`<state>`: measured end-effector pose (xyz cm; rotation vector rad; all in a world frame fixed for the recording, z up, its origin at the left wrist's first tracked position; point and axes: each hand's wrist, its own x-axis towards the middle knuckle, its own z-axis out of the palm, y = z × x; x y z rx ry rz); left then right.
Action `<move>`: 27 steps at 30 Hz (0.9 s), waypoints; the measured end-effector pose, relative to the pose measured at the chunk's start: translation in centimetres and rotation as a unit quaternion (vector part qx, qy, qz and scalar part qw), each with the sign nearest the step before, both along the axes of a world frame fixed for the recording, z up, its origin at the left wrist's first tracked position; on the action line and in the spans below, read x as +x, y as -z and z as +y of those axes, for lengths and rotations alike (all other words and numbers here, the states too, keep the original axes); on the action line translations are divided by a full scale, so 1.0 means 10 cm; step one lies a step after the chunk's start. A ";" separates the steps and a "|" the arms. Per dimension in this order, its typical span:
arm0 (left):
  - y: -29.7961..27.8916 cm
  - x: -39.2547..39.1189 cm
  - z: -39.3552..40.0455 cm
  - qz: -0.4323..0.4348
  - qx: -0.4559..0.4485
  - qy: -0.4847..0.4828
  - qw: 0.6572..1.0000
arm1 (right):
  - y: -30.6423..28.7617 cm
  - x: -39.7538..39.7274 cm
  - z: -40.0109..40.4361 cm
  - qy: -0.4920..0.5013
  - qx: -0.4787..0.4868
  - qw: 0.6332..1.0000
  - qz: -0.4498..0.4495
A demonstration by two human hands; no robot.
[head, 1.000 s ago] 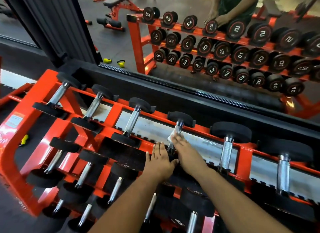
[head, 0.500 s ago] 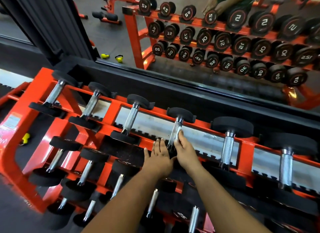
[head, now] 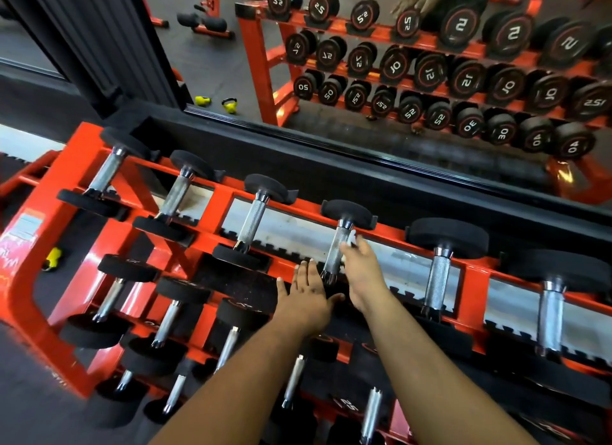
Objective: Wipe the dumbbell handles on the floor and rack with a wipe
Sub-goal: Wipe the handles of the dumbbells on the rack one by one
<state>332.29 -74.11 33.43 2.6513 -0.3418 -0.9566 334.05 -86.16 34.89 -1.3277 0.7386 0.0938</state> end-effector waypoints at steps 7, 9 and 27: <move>0.01 0.00 0.01 -0.006 0.002 0.004 1.000 | 0.01 0.12 -0.10 0.033 0.055 0.998 0.029; 0.01 0.00 0.01 -0.008 0.003 0.007 1.000 | -0.02 0.15 -0.10 0.039 0.059 0.997 0.025; 0.01 0.02 -0.01 -0.001 0.010 0.005 1.000 | 0.04 0.52 -0.24 0.026 0.118 0.989 0.088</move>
